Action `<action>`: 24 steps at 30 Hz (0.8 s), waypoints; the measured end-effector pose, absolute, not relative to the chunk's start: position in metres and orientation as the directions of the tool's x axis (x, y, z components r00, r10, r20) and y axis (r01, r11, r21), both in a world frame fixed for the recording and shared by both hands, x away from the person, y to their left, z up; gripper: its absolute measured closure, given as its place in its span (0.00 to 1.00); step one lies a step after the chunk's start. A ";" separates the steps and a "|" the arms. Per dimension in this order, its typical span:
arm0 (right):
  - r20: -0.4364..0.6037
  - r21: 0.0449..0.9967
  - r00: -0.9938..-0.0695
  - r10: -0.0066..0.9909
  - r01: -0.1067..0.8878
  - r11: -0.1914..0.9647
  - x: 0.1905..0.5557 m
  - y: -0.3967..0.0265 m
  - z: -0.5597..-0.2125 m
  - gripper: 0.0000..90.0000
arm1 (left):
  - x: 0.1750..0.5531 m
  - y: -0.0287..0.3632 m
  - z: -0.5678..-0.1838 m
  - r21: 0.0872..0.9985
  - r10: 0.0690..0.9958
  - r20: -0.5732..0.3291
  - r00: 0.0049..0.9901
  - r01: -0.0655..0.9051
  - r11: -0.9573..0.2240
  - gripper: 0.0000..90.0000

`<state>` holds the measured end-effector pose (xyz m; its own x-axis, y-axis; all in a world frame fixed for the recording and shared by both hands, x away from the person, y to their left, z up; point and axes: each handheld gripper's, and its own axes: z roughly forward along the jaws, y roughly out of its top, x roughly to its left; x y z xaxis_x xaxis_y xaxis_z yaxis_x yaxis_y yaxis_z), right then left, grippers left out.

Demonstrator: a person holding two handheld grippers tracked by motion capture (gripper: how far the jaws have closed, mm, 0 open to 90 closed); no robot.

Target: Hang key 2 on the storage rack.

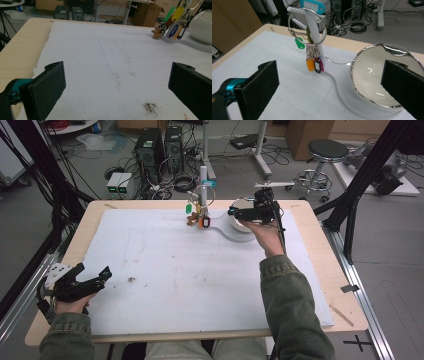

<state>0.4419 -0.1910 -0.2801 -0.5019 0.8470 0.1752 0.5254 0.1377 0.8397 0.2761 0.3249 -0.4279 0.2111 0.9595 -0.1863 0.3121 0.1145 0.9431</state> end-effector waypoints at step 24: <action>0.191 0.860 -0.479 0.857 0.502 0.089 0.398 -0.229 -0.319 0.01 | 0.277 0.326 -0.429 0.941 0.957 -0.193 0.216 0.317 0.118 0.02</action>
